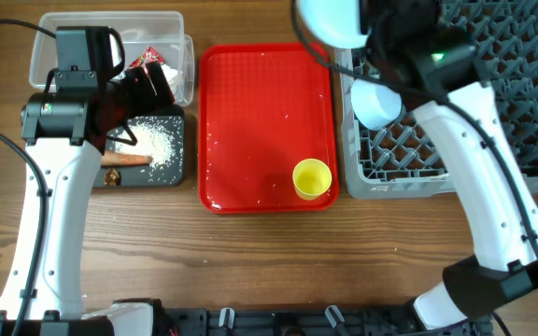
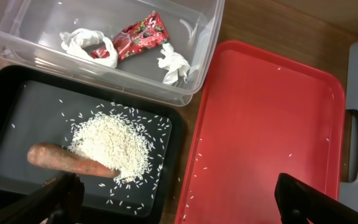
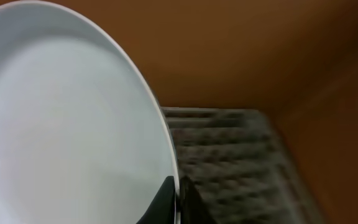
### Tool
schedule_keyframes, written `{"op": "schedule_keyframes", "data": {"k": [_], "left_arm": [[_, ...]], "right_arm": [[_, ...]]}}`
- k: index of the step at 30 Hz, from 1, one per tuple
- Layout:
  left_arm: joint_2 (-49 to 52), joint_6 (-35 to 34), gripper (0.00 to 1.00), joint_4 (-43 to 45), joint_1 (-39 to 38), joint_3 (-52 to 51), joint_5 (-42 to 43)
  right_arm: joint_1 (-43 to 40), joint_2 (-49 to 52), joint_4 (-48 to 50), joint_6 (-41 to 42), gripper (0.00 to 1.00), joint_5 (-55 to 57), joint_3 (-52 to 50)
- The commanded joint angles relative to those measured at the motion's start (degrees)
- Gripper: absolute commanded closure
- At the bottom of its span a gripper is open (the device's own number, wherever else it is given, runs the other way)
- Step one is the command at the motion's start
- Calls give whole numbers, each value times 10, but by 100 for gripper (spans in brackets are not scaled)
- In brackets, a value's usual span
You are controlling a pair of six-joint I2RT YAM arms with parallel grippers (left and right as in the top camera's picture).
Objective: Sort waste into correct bins and load items into the dishwasher rack
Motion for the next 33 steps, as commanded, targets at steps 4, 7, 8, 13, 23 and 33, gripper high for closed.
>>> {"op": "schedule_keyframes", "data": {"k": [4, 7, 8, 13, 23, 33], "left_arm": [[2, -5, 0, 1, 5, 7, 3], [2, -5, 0, 1, 5, 7, 3], [2, -5, 0, 1, 5, 7, 3], [2, -5, 0, 1, 5, 7, 3], [2, -5, 0, 1, 5, 7, 3], [2, -5, 0, 1, 5, 7, 3]], "right_arm": [[-137, 42, 25, -210, 96, 82, -2], [-178, 90, 30, -269, 96, 67, -2], [-181, 108, 32, -279, 96, 67, -2], [-177, 182, 69, -282, 96, 63, -2], [-148, 181, 33, -124, 0, -77, -2], [-80, 67, -261, 56, 17, -660, -12]]}}
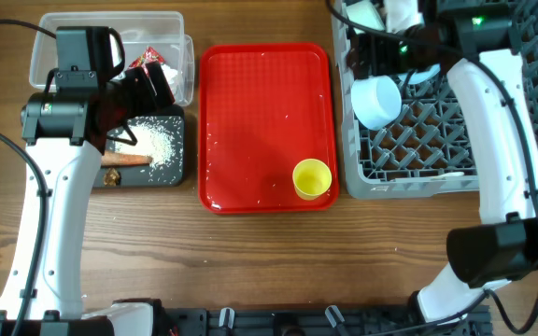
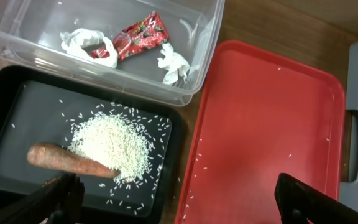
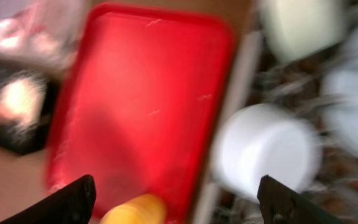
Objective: Sort waste into correct bins and load items into the dishwasher rack
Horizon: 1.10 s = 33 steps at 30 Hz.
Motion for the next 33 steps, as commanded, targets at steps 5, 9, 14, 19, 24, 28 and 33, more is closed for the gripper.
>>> {"op": "schedule_keyframes", "data": {"k": [5, 9, 14, 19, 24, 28, 33], "left_arm": [[2, -5, 0, 1, 5, 7, 3], [2, -5, 0, 1, 5, 7, 3], [2, -5, 0, 1, 5, 7, 3], [2, -5, 0, 1, 5, 7, 3], [2, -5, 0, 1, 5, 7, 3], [2, -5, 0, 1, 5, 7, 3], [2, -5, 0, 1, 5, 7, 3]], "right_arm": [[159, 7, -5, 102, 19, 43, -169], [163, 7, 69, 76, 27, 46, -294], [162, 7, 99, 57, 33, 84, -307], [147, 7, 83, 36, 55, 99, -307], [142, 7, 81, -3, 57, 52, -341], [142, 7, 98, -1, 88, 33, -359], [138, -16, 103, 49, 96, 64, -325]]}}
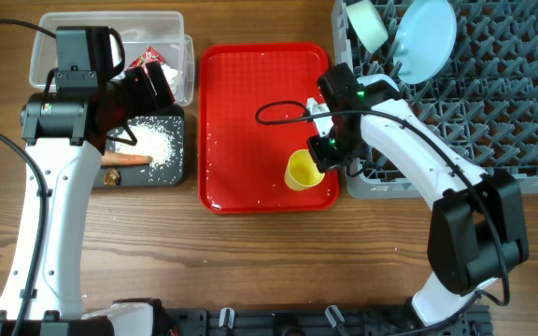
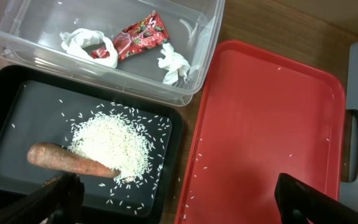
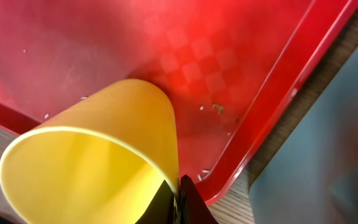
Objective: Sort waste into correct bins and load items into the dishwasher rack
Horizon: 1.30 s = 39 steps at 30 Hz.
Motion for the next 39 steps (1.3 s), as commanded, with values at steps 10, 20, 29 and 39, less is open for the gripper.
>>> {"op": "schedule_keyframes", "data": {"k": [10, 20, 29, 39], "left_arm": [[2, -5, 0, 2, 5, 7, 3], [2, -5, 0, 2, 5, 7, 7], [4, 1, 0, 2, -2, 7, 79], [118, -99, 10, -61, -172, -123, 30]], "right_arm": [[-7, -110, -26, 58, 96, 18, 64], [30, 11, -54, 123, 96, -46, 64], [26, 10, -36, 143, 63, -45, 95], [-130, -38, -112, 64, 57, -64, 202]]}}
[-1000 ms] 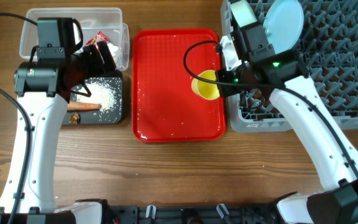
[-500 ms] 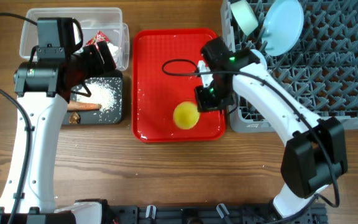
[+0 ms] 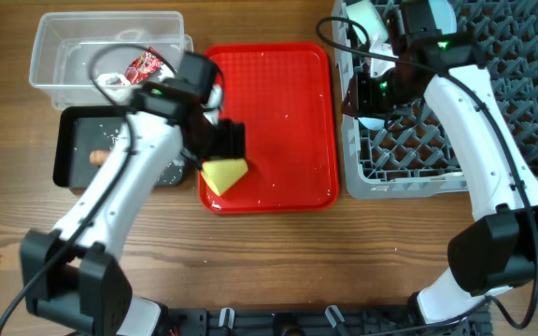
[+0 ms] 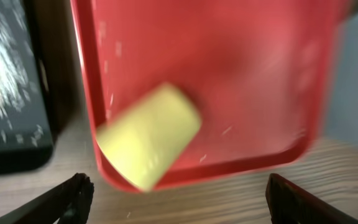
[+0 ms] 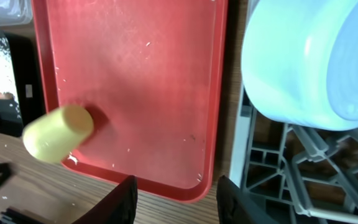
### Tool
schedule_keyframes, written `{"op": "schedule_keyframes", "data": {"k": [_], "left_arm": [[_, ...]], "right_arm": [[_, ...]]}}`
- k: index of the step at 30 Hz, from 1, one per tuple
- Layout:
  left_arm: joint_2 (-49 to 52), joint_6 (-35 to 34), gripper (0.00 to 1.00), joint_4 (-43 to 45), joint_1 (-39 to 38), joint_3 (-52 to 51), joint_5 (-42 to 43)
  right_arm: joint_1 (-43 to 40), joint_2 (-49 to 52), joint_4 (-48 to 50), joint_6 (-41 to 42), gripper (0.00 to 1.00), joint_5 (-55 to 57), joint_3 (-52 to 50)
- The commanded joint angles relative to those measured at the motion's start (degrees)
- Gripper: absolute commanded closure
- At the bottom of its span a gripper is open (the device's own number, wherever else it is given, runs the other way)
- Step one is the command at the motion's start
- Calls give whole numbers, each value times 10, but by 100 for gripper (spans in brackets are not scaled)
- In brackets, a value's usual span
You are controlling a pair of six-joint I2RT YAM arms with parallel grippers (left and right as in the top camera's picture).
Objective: Sort waste into correct bins and load items into the dishwasher rack
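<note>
A yellow cup (image 3: 224,174) lies on its side in the front-left corner of the red tray (image 3: 278,103); its end reaches the rim. My left gripper (image 3: 227,147) hangs just above it, open; in the left wrist view the yellow cup (image 4: 149,134) sits ahead of the wide-apart fingers (image 4: 67,199). My right gripper (image 3: 362,98) is open over the left edge of the grey dishwasher rack (image 3: 409,187), beside a white cup (image 5: 309,62) lying in the rack. The right wrist view also shows the yellow cup (image 5: 58,132) far off at the left.
A clear bin (image 3: 63,47) with wrappers and crumpled paper stands at the back left. In front of it is a black tray (image 3: 68,140) with rice and a carrot, partly under my left arm. A pale bowl (image 3: 367,11) stands at the rack's back-left corner.
The yellow cup was at the tray's front right with my right gripper shut on its rim; now it lies at the front left. The right gripper is open by the rack. My left arm has moved from the bins to the cup.
My right gripper held a white plate above the rack while the cup stood upright on the tray. Then it was open over the rack's back. Then the plate stood in the rack and the gripper held the cup's rim. Now the cup lies released under my left gripper.
</note>
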Motion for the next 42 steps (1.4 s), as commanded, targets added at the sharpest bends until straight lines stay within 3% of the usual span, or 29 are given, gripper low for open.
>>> {"op": "schedule_keyframes", "data": {"k": [1, 4, 6, 13, 17, 21, 23, 29, 33, 37, 39, 40, 42], "left_arm": [[3, -111, 10, 43, 18, -80, -45], [4, -112, 12, 196, 33, -150, 16], [8, -138, 18, 278, 33, -182, 42], [8, -102, 19, 274, 33, -185, 56], [8, -91, 20, 275, 28, -185, 179], [8, -85, 21, 161, 66, -185, 248], [8, -44, 20, 144, 104, -185, 335], [27, -45, 20, 202, 65, -187, 337], [76, -55, 25, 208, 59, -187, 325], [101, -110, 51, 287, 58, -187, 328], [101, -143, 85, 320, 58, -187, 331], [101, -156, 96, 330, 58, -187, 331], [100, -166, 96, 349, 58, -187, 336]], "right_arm": [[-2, -11, -1, -29, 57, -7, 7], [-2, -11, 4, -38, 51, -7, 7], [-2, -11, 2, -39, 51, -2, 7], [-2, -11, 8, -39, 49, -1, 7], [-2, -11, 8, -38, 49, -1, 7], [-2, -11, 8, -43, 48, -1, 7], [-2, -11, 8, -46, 48, -1, 7], [-2, -11, 6, -43, 48, -2, 7], [-2, -11, 2, -43, 48, -1, 7], [-2, -11, 2, -43, 48, -1, 7], [-2, -11, 3, -38, 48, -1, 7], [-2, -11, 4, -37, 48, -2, 7], [-2, -11, 7, -32, 48, -3, 7]]}}
